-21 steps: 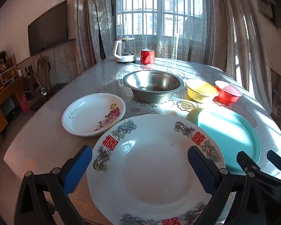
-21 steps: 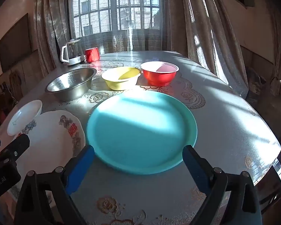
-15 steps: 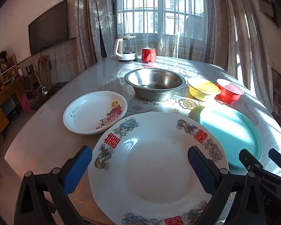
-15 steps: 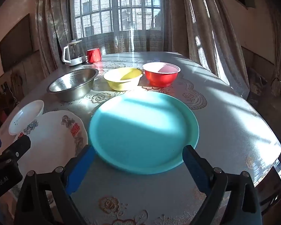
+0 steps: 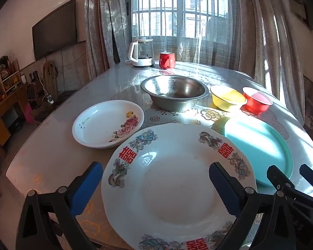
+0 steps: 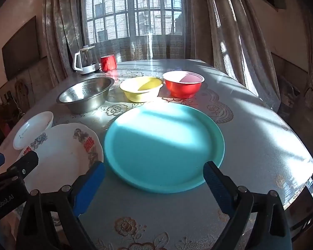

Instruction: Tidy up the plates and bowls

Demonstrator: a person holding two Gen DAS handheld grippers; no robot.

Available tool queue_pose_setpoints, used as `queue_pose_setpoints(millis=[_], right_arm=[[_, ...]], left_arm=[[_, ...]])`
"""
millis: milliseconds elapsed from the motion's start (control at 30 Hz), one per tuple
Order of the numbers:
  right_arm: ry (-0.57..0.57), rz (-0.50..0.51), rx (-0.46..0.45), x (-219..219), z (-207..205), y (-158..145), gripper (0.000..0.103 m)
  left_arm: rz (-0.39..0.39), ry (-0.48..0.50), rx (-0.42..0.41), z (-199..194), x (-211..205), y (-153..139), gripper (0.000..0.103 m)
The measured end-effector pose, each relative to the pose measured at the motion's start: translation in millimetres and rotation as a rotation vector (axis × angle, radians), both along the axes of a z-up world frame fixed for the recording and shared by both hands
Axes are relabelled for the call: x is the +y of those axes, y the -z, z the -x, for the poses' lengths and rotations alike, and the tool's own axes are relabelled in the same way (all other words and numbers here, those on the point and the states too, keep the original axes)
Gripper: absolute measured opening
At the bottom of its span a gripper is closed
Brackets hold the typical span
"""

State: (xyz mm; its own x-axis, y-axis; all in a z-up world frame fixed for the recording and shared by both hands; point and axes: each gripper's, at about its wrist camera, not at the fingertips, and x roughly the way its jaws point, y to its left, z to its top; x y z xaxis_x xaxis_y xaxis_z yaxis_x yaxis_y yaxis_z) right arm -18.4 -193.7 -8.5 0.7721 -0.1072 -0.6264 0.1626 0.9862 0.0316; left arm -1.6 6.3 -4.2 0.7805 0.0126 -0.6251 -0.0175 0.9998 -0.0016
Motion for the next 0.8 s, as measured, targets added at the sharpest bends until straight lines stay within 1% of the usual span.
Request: queue_pose_setpoints(millis=[800], right_arm=[[-0.025,-0.009,-0.026,1.6,3.0,-3.8,0.097]], left_arm=[[0.001,0.007,-0.006,3.3,-2.6,-7.7,0.103]])
